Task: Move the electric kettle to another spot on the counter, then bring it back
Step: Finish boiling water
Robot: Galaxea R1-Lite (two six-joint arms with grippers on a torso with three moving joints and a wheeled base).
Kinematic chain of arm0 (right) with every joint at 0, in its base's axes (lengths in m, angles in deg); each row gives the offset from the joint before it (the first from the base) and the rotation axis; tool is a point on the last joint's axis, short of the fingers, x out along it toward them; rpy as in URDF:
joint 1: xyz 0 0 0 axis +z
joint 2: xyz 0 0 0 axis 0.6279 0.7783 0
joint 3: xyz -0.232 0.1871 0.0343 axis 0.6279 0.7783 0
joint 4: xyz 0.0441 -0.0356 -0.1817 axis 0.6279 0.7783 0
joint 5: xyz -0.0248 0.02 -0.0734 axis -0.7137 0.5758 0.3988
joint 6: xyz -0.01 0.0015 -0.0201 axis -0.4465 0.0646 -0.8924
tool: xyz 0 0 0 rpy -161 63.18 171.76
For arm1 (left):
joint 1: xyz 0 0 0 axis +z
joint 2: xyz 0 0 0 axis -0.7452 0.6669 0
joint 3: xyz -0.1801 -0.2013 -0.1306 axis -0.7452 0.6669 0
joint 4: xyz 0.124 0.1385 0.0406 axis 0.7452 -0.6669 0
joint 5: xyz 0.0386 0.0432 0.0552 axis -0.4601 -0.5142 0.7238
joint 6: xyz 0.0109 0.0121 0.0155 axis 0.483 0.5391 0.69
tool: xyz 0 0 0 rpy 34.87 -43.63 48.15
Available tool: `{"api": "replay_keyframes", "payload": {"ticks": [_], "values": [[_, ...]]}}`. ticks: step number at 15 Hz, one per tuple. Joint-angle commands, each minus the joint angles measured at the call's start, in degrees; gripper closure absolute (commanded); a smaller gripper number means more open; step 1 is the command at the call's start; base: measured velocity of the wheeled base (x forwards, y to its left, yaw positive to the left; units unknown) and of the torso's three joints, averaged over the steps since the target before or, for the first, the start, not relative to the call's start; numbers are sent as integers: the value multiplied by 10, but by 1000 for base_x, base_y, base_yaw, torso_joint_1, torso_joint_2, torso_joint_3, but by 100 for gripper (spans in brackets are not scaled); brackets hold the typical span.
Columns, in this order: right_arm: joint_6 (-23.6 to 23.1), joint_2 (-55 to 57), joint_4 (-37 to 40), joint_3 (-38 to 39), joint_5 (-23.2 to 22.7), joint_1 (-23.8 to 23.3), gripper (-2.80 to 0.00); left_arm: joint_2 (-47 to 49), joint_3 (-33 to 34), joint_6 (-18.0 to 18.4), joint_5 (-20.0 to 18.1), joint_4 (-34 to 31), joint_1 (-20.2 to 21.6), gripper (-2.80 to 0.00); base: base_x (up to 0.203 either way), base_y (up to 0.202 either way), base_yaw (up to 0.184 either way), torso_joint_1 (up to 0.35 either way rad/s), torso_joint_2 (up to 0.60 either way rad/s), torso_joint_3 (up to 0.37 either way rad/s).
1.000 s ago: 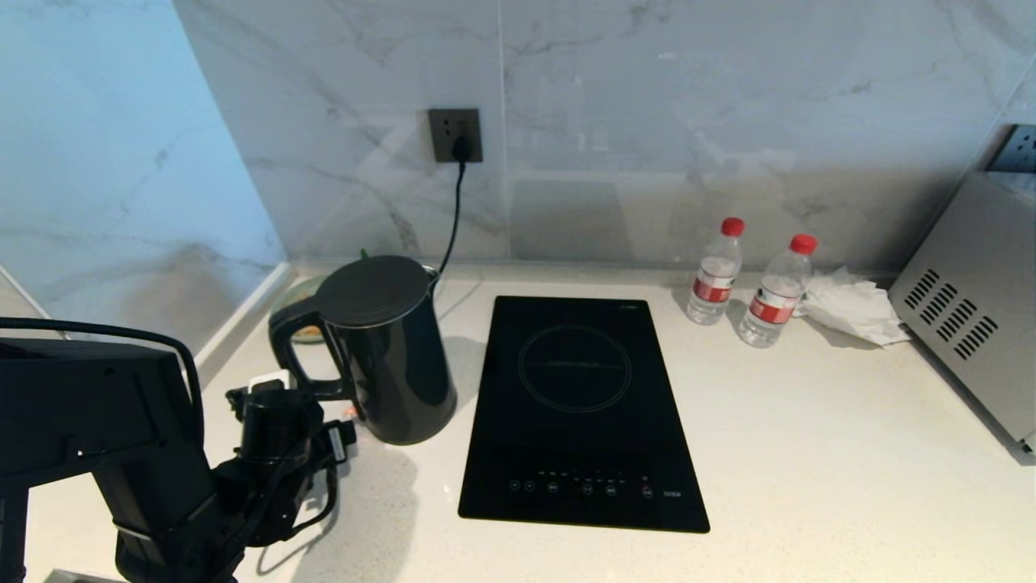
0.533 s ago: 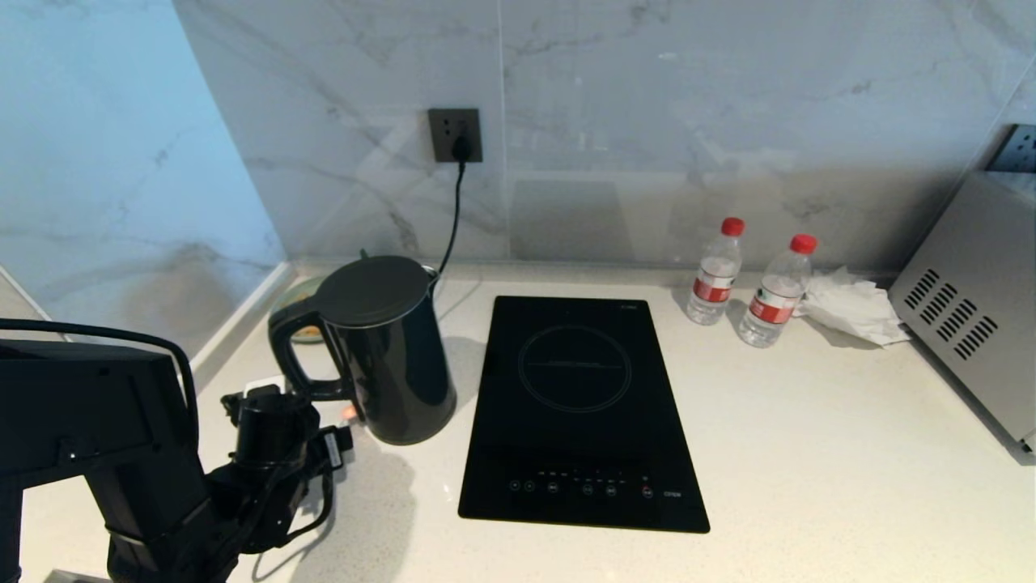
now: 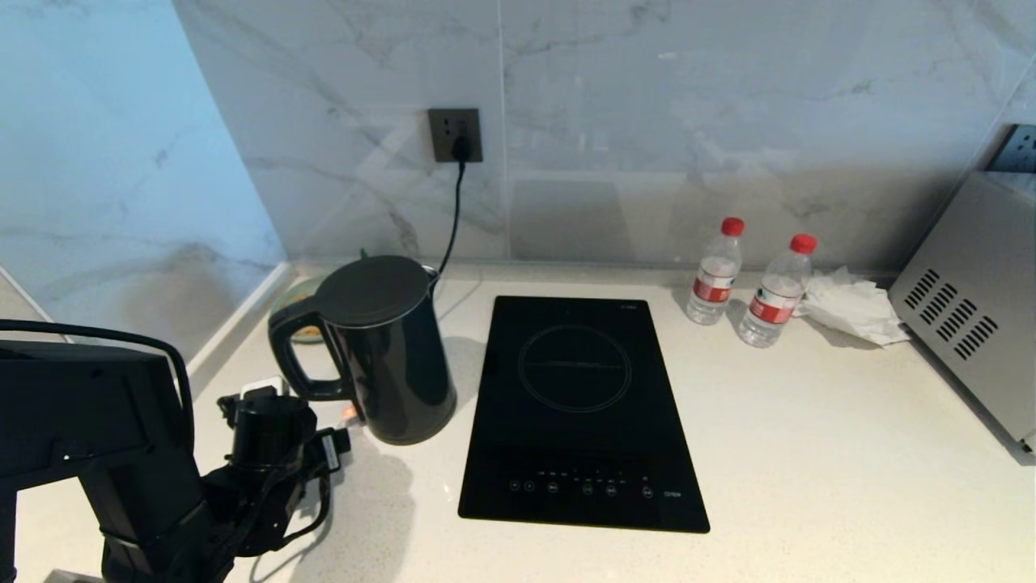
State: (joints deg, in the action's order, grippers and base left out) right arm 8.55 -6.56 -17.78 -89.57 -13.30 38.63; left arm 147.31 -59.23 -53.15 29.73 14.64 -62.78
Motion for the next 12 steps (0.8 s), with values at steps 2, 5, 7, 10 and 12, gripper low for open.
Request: {"api": "replay_keyframes", "payload": {"ticks": [2,5,7,10,12], "values": [[0,0,0,0,0,0,0,6,-1,-2,2,6,-4,-280,0,0,0,0,0,0],[0,-1,0,0,1,0,0,21,-7,-2,2,6,-5,-280,0,0,0,0,0,0],[0,-1,0,0,0,0,0,36,-12,-2,2,6,-8,-280,0,0,0,0,0,0],[0,-1,0,0,0,0,0,56,-23,-3,4,6,-5,-280,0,0,0,0,0,0],[0,0,0,0,0,1,0,59,-25,-4,4,7,-2,-280,0,0,0,0,0,0]]}}
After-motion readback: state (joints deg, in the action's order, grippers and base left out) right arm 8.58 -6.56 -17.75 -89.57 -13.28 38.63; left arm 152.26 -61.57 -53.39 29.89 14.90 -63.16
